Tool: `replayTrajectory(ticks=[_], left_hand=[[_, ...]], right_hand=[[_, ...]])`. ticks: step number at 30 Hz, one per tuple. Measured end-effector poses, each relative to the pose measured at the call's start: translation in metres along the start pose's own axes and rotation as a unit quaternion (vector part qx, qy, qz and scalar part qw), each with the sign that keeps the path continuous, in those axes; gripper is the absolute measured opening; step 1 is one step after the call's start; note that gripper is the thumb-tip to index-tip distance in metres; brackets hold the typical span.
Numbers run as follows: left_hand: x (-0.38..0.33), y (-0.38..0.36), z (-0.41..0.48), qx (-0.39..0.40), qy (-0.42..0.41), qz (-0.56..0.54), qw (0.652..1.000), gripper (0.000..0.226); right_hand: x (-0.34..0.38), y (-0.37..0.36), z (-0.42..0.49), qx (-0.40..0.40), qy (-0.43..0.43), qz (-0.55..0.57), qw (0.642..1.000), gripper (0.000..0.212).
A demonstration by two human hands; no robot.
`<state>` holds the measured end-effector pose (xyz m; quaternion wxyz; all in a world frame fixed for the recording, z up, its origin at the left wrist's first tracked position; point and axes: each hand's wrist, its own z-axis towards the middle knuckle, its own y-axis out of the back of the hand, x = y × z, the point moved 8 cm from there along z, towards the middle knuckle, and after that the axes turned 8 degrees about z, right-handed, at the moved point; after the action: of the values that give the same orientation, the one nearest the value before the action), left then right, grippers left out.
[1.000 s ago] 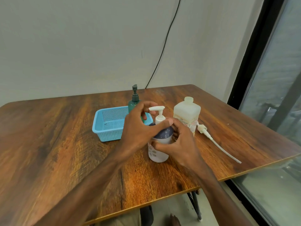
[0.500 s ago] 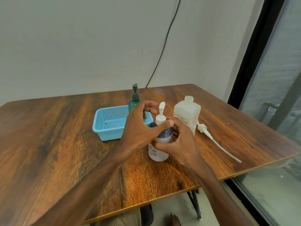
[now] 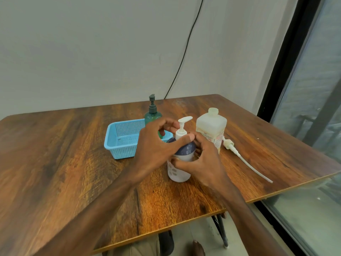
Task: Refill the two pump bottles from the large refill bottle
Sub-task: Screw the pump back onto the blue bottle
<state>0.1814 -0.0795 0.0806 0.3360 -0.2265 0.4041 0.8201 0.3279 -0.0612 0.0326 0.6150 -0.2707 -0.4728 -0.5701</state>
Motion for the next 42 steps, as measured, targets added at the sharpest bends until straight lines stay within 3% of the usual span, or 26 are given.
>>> replayTrajectory(ticks=[7, 13, 16, 22, 26, 34, 36, 42], left_hand=[[-0.008, 0.002, 0.006, 0.059, -0.035, -0.01, 0.998, 0.02], [-0.017, 0.005, 0.011, 0.089, -0.079, 0.045, 0.992, 0.03], [-0.011, 0.002, 0.009, 0.062, -0.068, 0.07, 0.993, 0.023], [-0.01, 0.0, -0.007, -0.045, -0.028, 0.053, 0.997, 0.03], [-0.015, 0.0, -0.012, -0.067, -0.03, 0.057, 0.996, 0.028], [-0.011, -0.003, 0.003, 0.016, -0.042, 0.045, 0.998, 0.012], [-0.013, -0.004, 0.008, 0.053, -0.062, 0.028, 0.996, 0.019], [-0.008, -0.01, 0.021, 0.136, -0.112, 0.002, 0.984, 0.014]], right_hand=[[0.003, 0.0, -0.001, -0.006, 0.006, 0.003, 1.0, 0.07], [0.003, 0.001, 0.0, -0.003, 0.001, -0.003, 1.0, 0.075], [0.002, 0.001, -0.001, -0.004, -0.002, 0.0, 1.0, 0.074], [-0.002, 0.001, -0.001, -0.002, 0.002, 0.009, 1.0, 0.07], [0.0, 0.002, -0.001, -0.007, 0.012, 0.005, 1.0, 0.069], [0.004, 0.004, -0.001, -0.005, 0.018, 0.008, 1.0, 0.071], [0.005, 0.005, -0.001, -0.005, 0.018, 0.01, 1.0, 0.075], [0.003, 0.006, -0.002, 0.008, 0.002, 0.013, 1.0, 0.079]])
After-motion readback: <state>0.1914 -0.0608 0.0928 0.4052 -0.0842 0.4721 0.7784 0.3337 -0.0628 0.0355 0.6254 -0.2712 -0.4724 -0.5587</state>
